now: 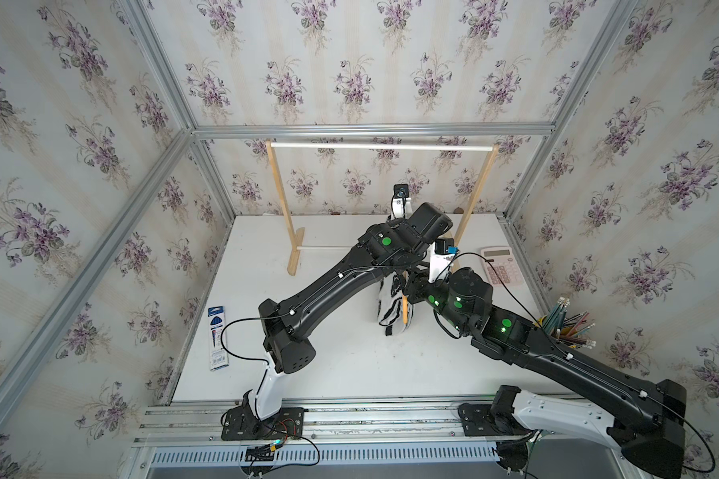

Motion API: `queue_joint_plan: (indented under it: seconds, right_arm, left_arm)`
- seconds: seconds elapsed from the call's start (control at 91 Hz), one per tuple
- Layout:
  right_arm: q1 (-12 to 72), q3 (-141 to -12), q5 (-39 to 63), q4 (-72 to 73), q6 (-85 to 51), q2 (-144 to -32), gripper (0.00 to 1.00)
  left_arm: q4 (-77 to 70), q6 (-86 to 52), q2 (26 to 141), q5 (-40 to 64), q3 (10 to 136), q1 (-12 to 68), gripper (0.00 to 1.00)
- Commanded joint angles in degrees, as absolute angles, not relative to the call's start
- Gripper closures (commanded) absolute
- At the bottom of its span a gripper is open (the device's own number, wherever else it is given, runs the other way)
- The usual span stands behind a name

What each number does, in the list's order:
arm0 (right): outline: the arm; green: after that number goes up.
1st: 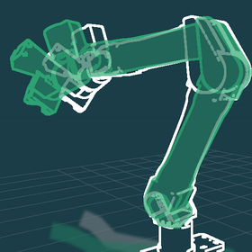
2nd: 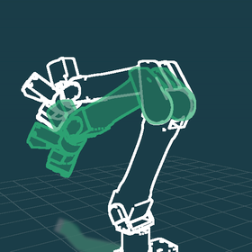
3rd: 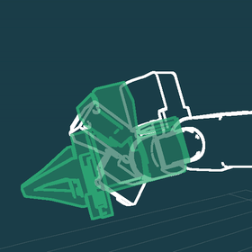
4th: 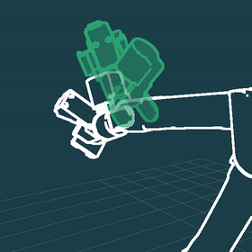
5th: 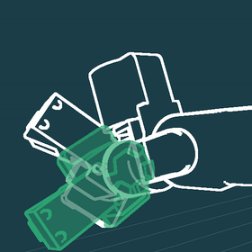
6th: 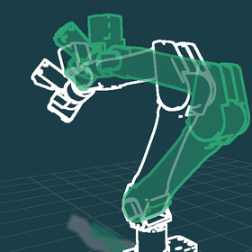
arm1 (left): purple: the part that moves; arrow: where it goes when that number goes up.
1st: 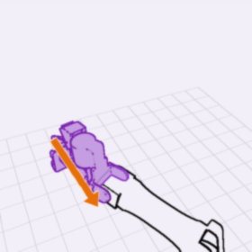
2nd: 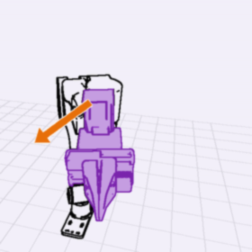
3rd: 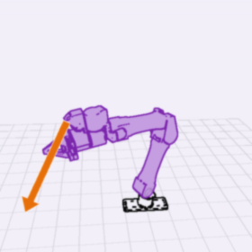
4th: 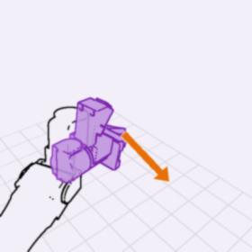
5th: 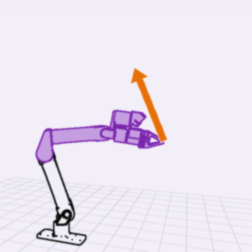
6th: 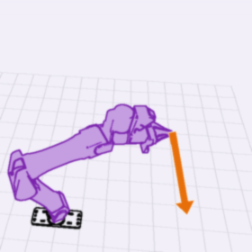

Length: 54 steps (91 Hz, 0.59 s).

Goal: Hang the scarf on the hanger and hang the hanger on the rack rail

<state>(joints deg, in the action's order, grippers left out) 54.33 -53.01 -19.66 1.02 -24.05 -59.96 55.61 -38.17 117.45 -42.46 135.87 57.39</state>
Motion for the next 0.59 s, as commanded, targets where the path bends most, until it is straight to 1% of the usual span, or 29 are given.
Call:
queue_joint_plan:
  seconds: [0.0, 0.352, 0.582]
  right_arm:
    - [54.5, -52.9, -22.7, 1.7, -24.1, -61.1, 0.52]
    - [54.9, -53.0, -27.2, 4.6, -23.2, -64.9, 0.54]
    - [55.8, -55.2, -29.0, 4.7, -22.6, -68.1, 0.6]
  left_arm:
    - [54.4, -39.3, 116.8, -42.8, 135.7, 57.3, 1.0]
    - [51.6, -39.0, 114.4, -41.7, 131.8, 57.3, 1.0]
    - [50.2, -38.9, 113.7, -40.3, 130.0, 57.4, 1.0]
